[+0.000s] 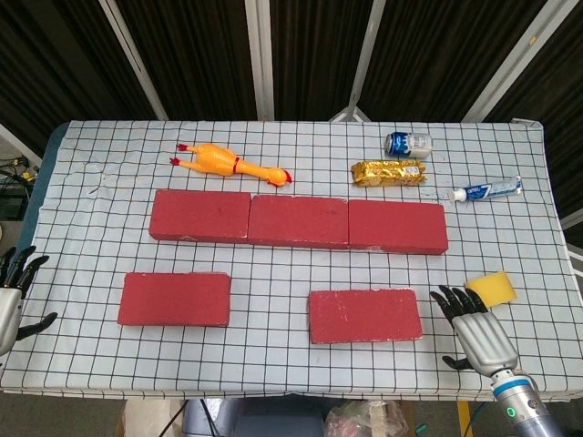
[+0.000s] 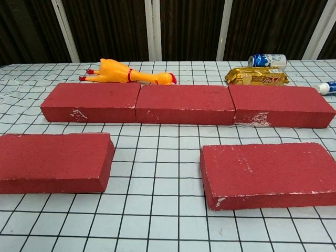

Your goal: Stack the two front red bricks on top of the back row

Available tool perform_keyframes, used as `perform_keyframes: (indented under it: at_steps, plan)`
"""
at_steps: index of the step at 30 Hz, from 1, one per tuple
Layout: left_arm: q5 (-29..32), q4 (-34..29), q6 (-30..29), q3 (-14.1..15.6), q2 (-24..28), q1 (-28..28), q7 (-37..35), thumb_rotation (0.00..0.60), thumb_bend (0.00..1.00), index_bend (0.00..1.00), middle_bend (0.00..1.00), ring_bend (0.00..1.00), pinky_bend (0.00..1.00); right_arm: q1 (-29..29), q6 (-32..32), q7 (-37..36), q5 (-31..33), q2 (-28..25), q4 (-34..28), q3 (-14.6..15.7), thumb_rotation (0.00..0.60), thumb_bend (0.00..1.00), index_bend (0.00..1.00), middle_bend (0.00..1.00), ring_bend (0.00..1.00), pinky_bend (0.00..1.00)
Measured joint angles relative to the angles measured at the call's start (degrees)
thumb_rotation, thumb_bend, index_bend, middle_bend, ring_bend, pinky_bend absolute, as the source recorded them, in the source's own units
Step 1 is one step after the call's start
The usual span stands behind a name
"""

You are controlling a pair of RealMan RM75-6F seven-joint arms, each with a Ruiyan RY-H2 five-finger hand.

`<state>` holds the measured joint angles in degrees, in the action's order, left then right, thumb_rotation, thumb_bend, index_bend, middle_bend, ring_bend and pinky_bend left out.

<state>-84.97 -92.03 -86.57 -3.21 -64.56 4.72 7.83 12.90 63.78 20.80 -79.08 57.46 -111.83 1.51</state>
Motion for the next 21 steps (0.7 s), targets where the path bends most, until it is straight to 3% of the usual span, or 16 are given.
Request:
perform_keyframes:
  at_steps: [21]
  plan:
    - [0.73,0.32,0.55,-0.22,-0.19,0.25,0.23,0.600,0.00,0.18,0.06,0.00,0.11,8.72,-2.41,21.05,18.65,9.46,-7.25,-2.19,0.600,0.17,0.01,0.00,0.00,0.00]
